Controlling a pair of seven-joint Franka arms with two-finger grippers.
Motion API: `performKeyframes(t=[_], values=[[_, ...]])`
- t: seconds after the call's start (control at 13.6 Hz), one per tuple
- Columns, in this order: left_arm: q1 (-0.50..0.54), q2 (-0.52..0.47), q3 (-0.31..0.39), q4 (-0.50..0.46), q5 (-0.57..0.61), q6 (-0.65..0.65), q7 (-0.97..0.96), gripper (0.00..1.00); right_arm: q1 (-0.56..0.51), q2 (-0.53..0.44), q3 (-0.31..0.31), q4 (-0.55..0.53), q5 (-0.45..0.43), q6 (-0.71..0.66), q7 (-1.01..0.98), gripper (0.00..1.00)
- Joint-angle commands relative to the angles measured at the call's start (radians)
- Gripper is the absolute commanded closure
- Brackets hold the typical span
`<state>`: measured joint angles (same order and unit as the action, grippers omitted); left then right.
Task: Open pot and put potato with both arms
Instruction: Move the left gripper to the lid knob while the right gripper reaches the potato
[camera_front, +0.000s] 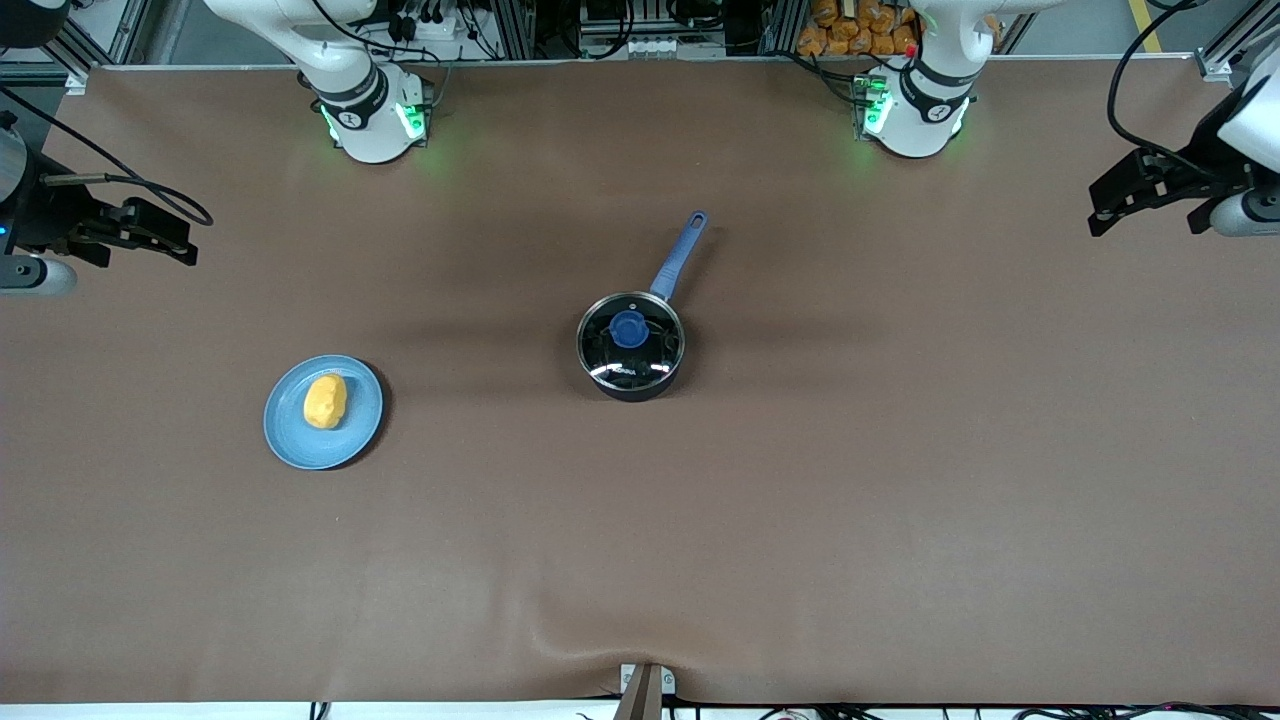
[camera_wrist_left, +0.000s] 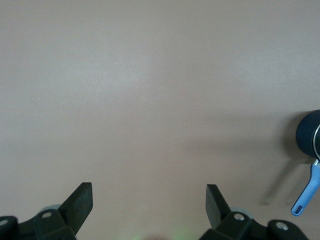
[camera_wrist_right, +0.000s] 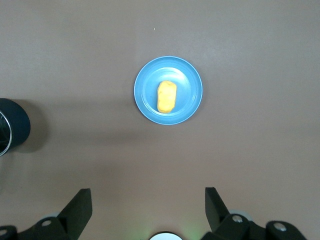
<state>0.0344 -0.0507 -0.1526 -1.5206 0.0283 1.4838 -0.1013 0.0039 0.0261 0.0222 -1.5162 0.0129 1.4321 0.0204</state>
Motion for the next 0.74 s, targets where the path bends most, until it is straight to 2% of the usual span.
performKeyframes(t=[0.0,0.29,0.52,0.66], values=[[-0.027,0.025,-0.018,0.017,-0.021,-0.017,-0.014,0.00,-0.013,-0.031,0.005,-0.035,0.012,-0.004,-0.019,0.00],[-0.030,0.075,-0.090,0.025,-0.019,-0.008,-0.058,0.00,-0.015,-0.031,0.004,-0.041,0.012,-0.006,-0.019,0.00],[-0.033,0.136,-0.140,0.076,-0.019,-0.008,-0.081,0.00,-0.015,-0.032,0.004,-0.044,0.012,-0.006,-0.019,0.00],[-0.071,0.166,-0.148,0.083,-0.018,-0.002,-0.133,0.00,-0.019,-0.040,0.004,-0.076,0.012,0.007,-0.019,0.00]])
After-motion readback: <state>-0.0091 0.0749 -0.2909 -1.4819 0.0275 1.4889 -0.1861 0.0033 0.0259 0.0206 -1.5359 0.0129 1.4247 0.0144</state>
